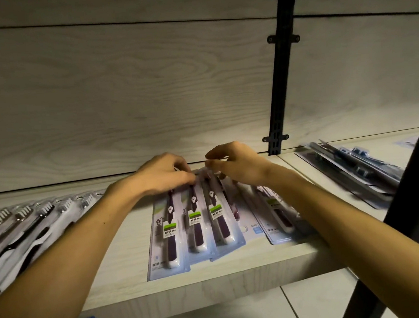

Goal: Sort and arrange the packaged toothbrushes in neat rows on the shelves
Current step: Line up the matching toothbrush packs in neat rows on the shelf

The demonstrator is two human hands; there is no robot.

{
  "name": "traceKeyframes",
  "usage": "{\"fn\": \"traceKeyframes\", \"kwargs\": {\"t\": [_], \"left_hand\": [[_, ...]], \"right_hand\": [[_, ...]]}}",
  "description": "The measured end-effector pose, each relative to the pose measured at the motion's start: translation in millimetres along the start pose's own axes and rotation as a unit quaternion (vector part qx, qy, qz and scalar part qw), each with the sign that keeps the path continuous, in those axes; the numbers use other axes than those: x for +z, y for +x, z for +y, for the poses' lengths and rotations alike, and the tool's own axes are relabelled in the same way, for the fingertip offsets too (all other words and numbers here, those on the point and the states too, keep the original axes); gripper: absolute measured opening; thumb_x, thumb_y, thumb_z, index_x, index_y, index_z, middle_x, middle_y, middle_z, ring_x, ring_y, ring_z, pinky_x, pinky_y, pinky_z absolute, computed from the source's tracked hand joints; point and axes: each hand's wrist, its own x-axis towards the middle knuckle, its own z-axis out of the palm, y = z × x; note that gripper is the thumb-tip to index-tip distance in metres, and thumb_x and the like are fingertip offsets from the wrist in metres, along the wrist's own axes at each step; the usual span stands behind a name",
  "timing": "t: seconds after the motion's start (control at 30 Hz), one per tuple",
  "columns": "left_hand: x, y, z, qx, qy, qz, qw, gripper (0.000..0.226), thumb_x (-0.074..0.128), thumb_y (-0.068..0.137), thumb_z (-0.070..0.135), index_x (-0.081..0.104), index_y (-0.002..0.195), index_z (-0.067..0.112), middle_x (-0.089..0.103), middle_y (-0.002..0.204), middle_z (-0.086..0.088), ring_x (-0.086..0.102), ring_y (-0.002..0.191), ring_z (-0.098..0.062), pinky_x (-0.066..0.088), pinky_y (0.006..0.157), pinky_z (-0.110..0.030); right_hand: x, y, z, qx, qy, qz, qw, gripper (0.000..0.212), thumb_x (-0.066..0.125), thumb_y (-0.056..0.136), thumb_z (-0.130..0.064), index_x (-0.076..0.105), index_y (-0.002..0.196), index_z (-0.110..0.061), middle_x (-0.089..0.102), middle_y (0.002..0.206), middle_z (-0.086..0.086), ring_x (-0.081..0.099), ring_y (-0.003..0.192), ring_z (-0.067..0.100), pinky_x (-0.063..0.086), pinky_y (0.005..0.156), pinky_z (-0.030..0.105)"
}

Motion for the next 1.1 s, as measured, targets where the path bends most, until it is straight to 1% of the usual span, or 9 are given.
{"fn": "traceKeyframes", "kwargs": {"t": [0.1, 0.17, 0.27, 0.43, 0.53, 0.6, 0.73, 1.0, 1.1], "left_hand": [[0, -1, 0, 0.002, 0.032, 0.001, 0.999, 0.054, 0.059, 0.056, 0.067, 0.069, 0.096, 0.032, 0.073, 0.098, 0.008, 0.067, 0.089, -0.013, 0.056, 0.084, -0.042], [6, -1, 1, 0.015, 0.044, 0.007, 0.999, 0.057, 0.06, 0.067, 0.065, 0.063, 0.114, 0.034, 0.067, 0.117, 0.007, 0.063, 0.103, -0.014, 0.053, 0.092, -0.042], [20, -1, 8, 0.05, 0.046, 0.0, 0.998, 0.066, 0.057, 0.073, 0.069, 0.059, 0.13, 0.036, 0.063, 0.129, 0.01, 0.059, 0.114, -0.012, 0.049, 0.1, -0.04], [18, 0, 10, 0.062, 0.04, 0.01, 0.997, 0.052, 0.061, 0.075, 0.068, 0.07, 0.115, 0.037, 0.07, 0.114, 0.011, 0.064, 0.106, -0.011, 0.051, 0.097, -0.041], [14, 1, 7, 0.04, 0.045, 0.021, 0.998, 0.033, 0.072, 0.078, 0.059, 0.074, 0.099, 0.034, 0.072, 0.101, 0.013, 0.066, 0.097, -0.01, 0.054, 0.092, -0.041], [13, 2, 6, 0.025, 0.06, 0.023, 0.998, 0.029, 0.073, 0.077, 0.058, 0.074, 0.094, 0.034, 0.072, 0.097, 0.014, 0.066, 0.094, -0.009, 0.055, 0.089, -0.039], [12, 2, 6, 0.027, 0.068, 0.008, 0.997, 0.028, 0.073, 0.078, 0.055, 0.073, 0.096, 0.033, 0.072, 0.099, 0.012, 0.066, 0.095, -0.011, 0.055, 0.089, -0.039], [11, 2, 6, 0.019, 0.067, -0.008, 0.998, 0.025, 0.072, 0.08, 0.049, 0.073, 0.1, 0.034, 0.071, 0.099, 0.011, 0.066, 0.093, -0.012, 0.054, 0.089, -0.039], [12, 4, 9, 0.01, 0.003, 0.019, 1.0, 0.018, 0.06, 0.093, 0.038, 0.071, 0.102, 0.028, 0.071, 0.102, 0.007, 0.066, 0.098, -0.016, 0.051, 0.086, -0.031]], "right_hand": [[-8, 1, 9, 0.036, -0.102, 0.022, 0.994, 0.038, 0.059, 0.098, -0.032, 0.062, 0.131, -0.015, 0.069, 0.122, 0.004, 0.064, 0.107, 0.024, 0.05, 0.092, 0.033], [-6, 0, 11, 0.047, -0.168, -0.001, 0.985, 0.039, 0.059, 0.096, -0.04, 0.064, 0.129, -0.019, 0.07, 0.118, 0.003, 0.064, 0.106, 0.025, 0.053, 0.092, 0.036], [-1, 0, 13, 0.042, -0.189, -0.018, 0.981, 0.042, 0.058, 0.094, -0.048, 0.064, 0.128, -0.025, 0.071, 0.117, -0.001, 0.063, 0.105, 0.023, 0.052, 0.085, 0.034], [-2, 1, 15, 0.034, -0.2, -0.025, 0.979, 0.043, 0.056, 0.093, -0.055, 0.067, 0.126, -0.028, 0.069, 0.121, -0.001, 0.064, 0.104, 0.022, 0.052, 0.083, 0.034], [1, 0, 15, 0.042, -0.219, -0.012, 0.975, 0.04, 0.055, 0.091, -0.059, 0.073, 0.112, -0.03, 0.073, 0.109, -0.001, 0.065, 0.094, 0.021, 0.055, 0.077, 0.034], [4, 0, 14, 0.053, -0.223, -0.003, 0.973, 0.044, 0.055, 0.088, -0.064, 0.076, 0.102, -0.028, 0.074, 0.099, -0.001, 0.065, 0.085, 0.02, 0.057, 0.073, 0.034], [8, -1, 12, 0.062, -0.23, 0.011, 0.971, 0.053, 0.059, 0.077, -0.075, 0.077, 0.092, -0.026, 0.073, 0.087, -0.002, 0.065, 0.078, 0.021, 0.055, 0.066, 0.031], [0, -1, 12, 0.071, -0.129, 0.062, 0.987, 0.044, 0.065, 0.081, -0.065, 0.078, 0.088, -0.024, 0.074, 0.082, -0.001, 0.067, 0.075, 0.015, 0.058, 0.067, 0.032], [-10, -1, 12, 0.064, -0.061, 0.095, 0.991, 0.04, 0.065, 0.08, -0.066, 0.076, 0.088, -0.029, 0.068, 0.074, -0.013, 0.063, 0.07, 0.005, 0.05, 0.057, 0.024]]}}
